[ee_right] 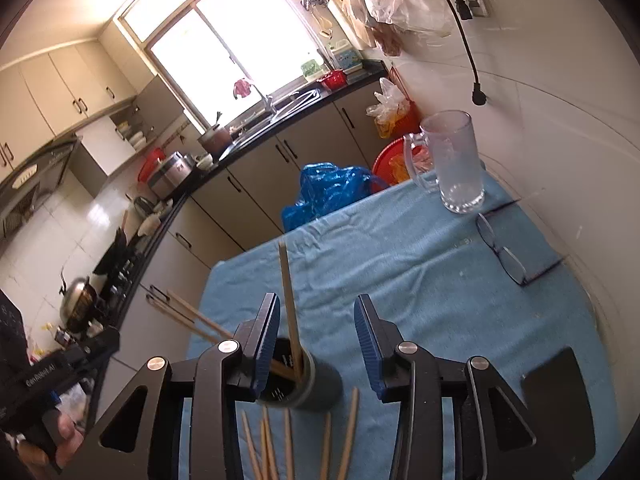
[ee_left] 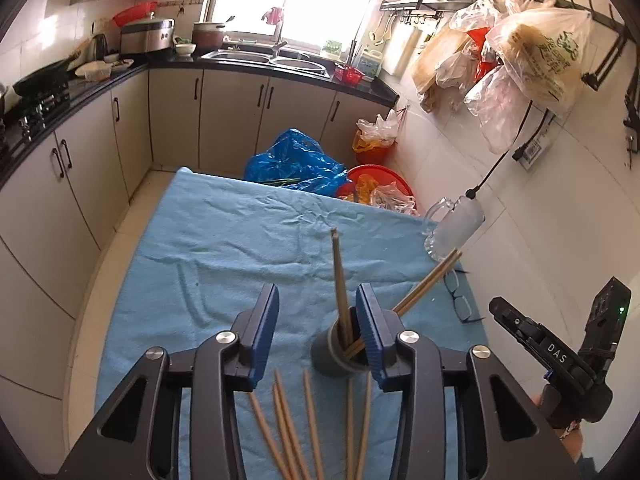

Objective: Organize utensils
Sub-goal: 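Withdraw both open grippers from the black cup toward the chopsticks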

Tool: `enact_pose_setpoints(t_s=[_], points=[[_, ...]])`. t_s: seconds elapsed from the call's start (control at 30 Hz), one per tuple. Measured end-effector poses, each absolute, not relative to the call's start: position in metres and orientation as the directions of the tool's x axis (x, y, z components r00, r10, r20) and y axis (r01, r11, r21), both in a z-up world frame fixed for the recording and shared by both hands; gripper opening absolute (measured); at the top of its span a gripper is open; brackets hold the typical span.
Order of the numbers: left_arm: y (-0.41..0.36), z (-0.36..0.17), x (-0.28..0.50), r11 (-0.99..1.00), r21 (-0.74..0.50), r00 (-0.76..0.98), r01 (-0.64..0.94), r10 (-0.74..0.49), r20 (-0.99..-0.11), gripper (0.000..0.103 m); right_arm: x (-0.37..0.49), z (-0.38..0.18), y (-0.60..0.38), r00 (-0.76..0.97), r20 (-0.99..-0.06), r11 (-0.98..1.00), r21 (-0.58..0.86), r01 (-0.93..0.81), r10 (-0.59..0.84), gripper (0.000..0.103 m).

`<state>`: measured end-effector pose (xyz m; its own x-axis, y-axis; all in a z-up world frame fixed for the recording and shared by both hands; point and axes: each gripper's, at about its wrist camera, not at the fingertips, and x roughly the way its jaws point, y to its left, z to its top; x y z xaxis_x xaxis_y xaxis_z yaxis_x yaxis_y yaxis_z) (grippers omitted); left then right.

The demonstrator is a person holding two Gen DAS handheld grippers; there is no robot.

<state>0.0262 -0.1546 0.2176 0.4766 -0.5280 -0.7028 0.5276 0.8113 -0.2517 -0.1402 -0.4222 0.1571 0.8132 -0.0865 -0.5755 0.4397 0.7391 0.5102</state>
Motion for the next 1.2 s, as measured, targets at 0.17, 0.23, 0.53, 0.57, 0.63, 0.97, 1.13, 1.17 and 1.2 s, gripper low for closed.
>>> enact_pose_setpoints(t_s=[0.17,0.23,0.53,0.57,0.63,0.97,1.13,1.17,1.2], points=[[-0.137,0.203,0.008,0.824,-0.227,0.497,0.519,-0.507,-0.704,0.052,-0.156,0.143,-0.405,0.792,-0.606,0.757,0.483,0.44,-0.074,0.047],[-0.13,0.193,0.003,0.832,-0.224,0.494,0.508,-0.495,-0.715,0.054,-0.163,0.134,-0.396,0.779,-0.623,0.755,0.481,0.446,-0.063,0.048],[-0.097,0.12,-0.031,0.882,-0.212,0.442,0.42,-0.403,-0.801,0.054,-0.185,0.068,-0.355,0.672,-0.741,0.745,0.447,0.495,-0.002,0.048],[-0.095,0.11,-0.034,0.884,-0.209,0.424,0.418,-0.393,-0.816,0.054,-0.186,0.062,-0.352,0.658,-0.753,0.749,0.436,0.499,0.0,0.048],[-0.094,0.099,-0.038,0.884,-0.202,0.399,0.421,-0.381,-0.834,0.054,-0.187,0.054,-0.347,0.638,-0.77,0.754,0.423,0.502,0.007,0.048],[-0.09,0.064,-0.026,0.9,-0.202,0.315,0.387,-0.335,-0.888,0.054,-0.179,0.043,-0.333,0.607,-0.793,0.777,0.41,0.477,0.046,0.048],[-0.101,0.043,-0.01,0.896,-0.234,0.236,0.377,-0.338,-0.911,0.054,-0.184,0.043,-0.335,0.603,-0.797,0.775,0.404,0.486,0.037,0.048],[-0.104,0.039,-0.006,0.897,-0.238,0.225,0.372,-0.336,-0.915,0.054,-0.185,0.043,-0.336,0.602,-0.798,0.773,0.403,0.489,0.034,0.048],[-0.107,0.034,-0.002,0.897,-0.246,0.212,0.367,-0.338,-0.917,0.053,-0.187,0.043,-0.338,0.601,-0.799,0.771,0.401,0.496,0.029,0.048]])
